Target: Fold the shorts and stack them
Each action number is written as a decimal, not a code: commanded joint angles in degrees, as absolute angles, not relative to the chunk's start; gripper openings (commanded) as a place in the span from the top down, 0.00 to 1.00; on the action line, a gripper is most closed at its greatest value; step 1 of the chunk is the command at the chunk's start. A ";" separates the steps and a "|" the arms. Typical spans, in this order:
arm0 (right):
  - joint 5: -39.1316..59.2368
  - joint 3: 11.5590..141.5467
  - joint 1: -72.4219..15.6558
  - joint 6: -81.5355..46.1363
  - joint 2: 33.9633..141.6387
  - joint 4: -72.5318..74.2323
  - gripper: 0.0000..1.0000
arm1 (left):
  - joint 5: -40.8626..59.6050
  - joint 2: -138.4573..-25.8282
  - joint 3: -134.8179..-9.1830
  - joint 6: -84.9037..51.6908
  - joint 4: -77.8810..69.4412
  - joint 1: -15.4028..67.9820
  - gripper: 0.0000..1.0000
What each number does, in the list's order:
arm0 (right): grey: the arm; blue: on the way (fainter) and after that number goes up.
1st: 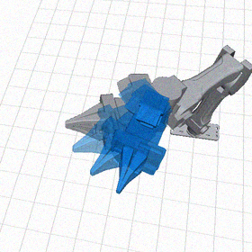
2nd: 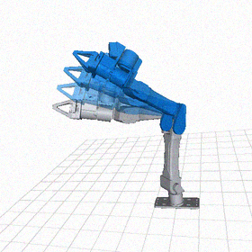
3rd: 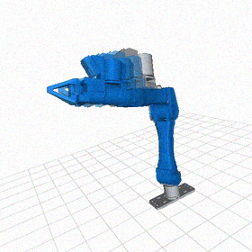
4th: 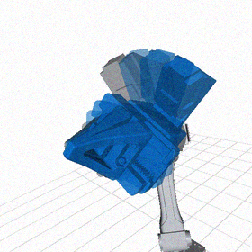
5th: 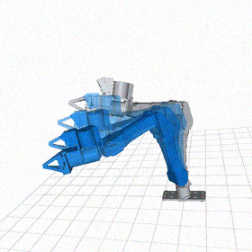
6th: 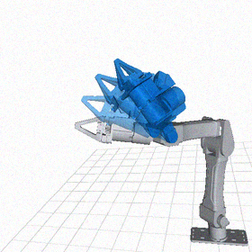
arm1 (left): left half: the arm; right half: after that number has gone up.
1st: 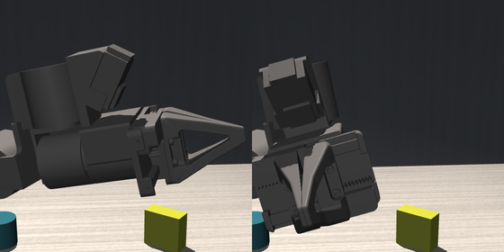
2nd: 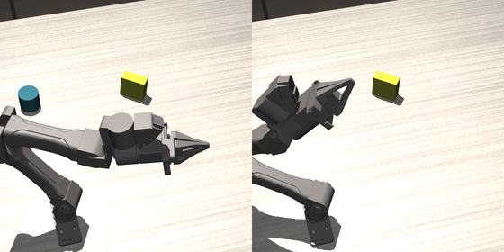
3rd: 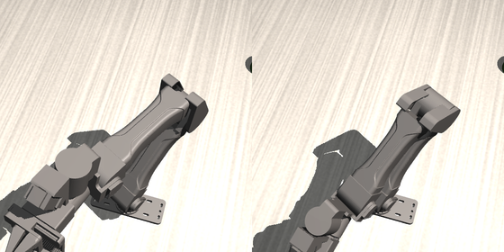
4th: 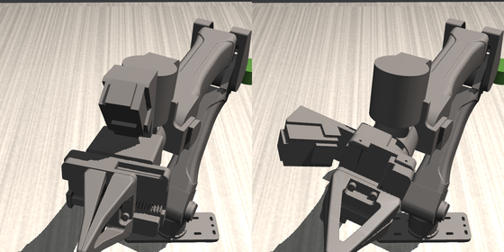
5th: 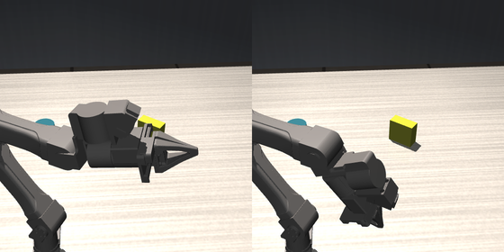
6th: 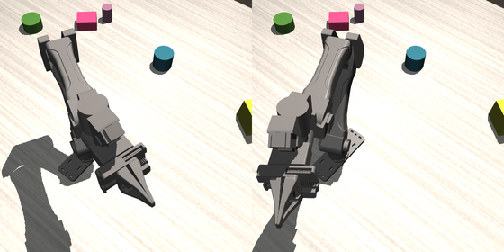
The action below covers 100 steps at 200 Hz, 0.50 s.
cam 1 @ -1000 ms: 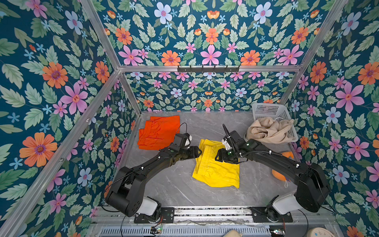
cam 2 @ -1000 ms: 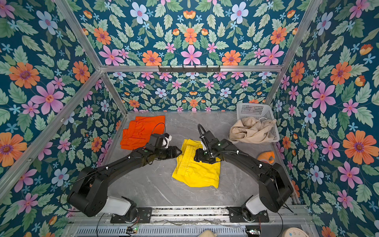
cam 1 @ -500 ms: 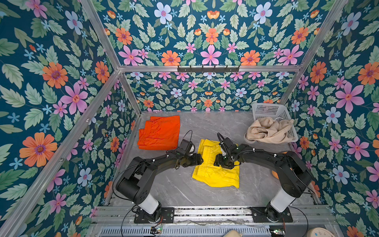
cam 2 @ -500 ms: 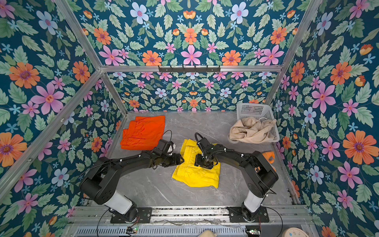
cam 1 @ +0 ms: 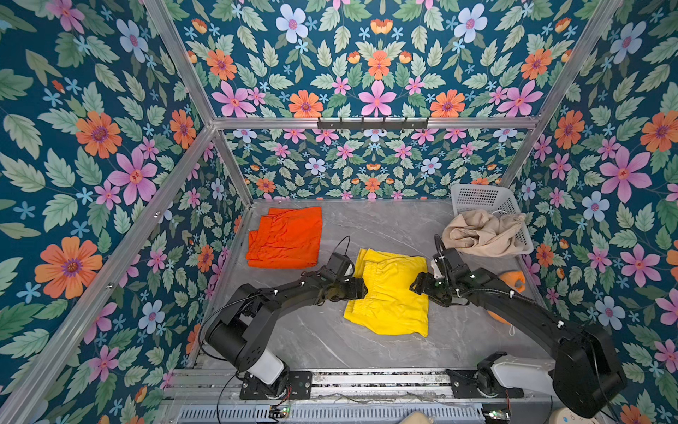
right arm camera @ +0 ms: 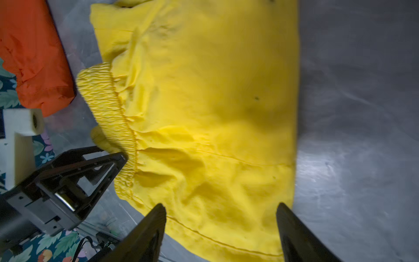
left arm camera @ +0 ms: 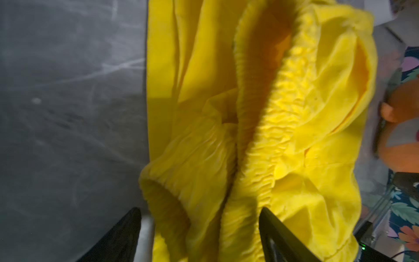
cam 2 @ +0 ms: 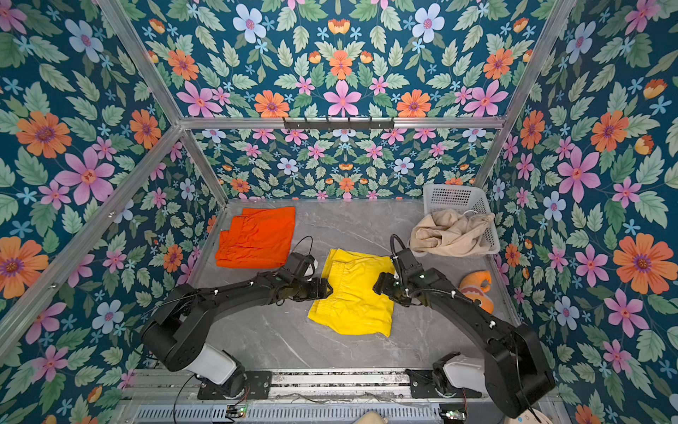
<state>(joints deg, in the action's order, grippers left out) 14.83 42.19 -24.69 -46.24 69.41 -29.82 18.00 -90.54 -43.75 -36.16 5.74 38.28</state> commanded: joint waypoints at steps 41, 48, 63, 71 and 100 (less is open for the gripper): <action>19.92 31.73 -21.44 -52.38 65.77 -27.07 0.25 | 15.92 -93.16 -41.13 -41.28 4.31 41.15 0.25; 19.27 31.27 -21.46 -52.66 66.35 -27.08 0.26 | 15.53 -93.34 -40.88 -41.29 4.22 41.28 0.26; 18.22 30.45 -21.43 -52.90 68.06 -26.28 0.27 | 15.19 -93.64 -40.42 -41.56 3.92 41.46 0.29; 18.53 29.94 -21.43 -52.91 68.99 -24.98 0.27 | 15.34 -93.82 -40.21 -41.78 3.40 41.55 0.30; 21.30 28.06 -21.46 -53.86 71.98 -18.02 0.40 | 15.56 -94.28 -40.11 -42.36 2.19 42.27 0.37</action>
